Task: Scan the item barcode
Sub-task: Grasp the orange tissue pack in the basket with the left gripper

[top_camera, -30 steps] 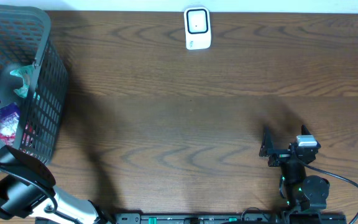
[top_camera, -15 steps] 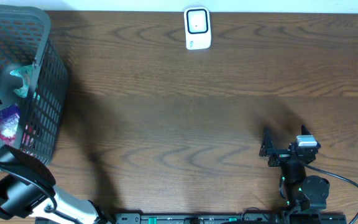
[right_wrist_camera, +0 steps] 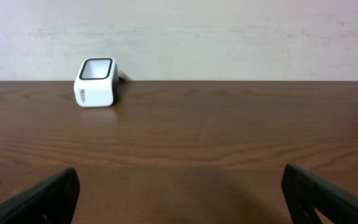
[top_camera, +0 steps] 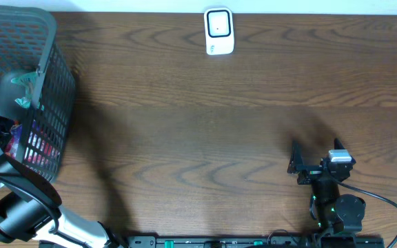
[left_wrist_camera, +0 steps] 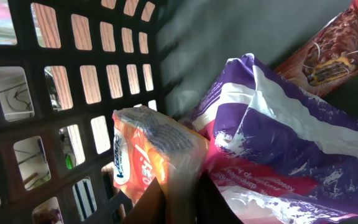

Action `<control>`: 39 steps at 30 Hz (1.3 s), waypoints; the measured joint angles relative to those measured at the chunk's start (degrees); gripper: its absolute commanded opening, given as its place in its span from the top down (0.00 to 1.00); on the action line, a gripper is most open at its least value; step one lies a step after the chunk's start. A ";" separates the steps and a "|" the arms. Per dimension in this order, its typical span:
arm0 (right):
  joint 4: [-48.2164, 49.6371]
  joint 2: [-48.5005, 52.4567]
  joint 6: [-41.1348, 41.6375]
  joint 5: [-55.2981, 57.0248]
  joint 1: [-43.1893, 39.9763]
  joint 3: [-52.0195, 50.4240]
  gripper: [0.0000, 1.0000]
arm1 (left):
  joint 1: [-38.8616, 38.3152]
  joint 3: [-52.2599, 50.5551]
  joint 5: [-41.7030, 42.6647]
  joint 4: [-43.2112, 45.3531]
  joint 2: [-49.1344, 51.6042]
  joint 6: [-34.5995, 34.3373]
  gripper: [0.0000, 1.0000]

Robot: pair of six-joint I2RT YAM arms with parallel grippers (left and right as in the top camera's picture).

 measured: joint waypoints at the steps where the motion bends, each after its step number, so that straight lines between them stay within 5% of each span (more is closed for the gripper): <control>1: 0.00 0.00 -0.02 0.02 0.00 0.00 0.01 | 0.00 0.00 0.00 0.00 0.00 0.31 0.92; 35: 0.00 0.00 0.00 0.00 0.00 0.00 0.01 | 0.00 1.05 0.00 -0.20 0.00 2.01 0.83; 39: 0.00 0.00 0.00 0.00 0.00 0.00 0.01 | 0.00 1.05 0.00 -0.22 0.00 2.14 0.93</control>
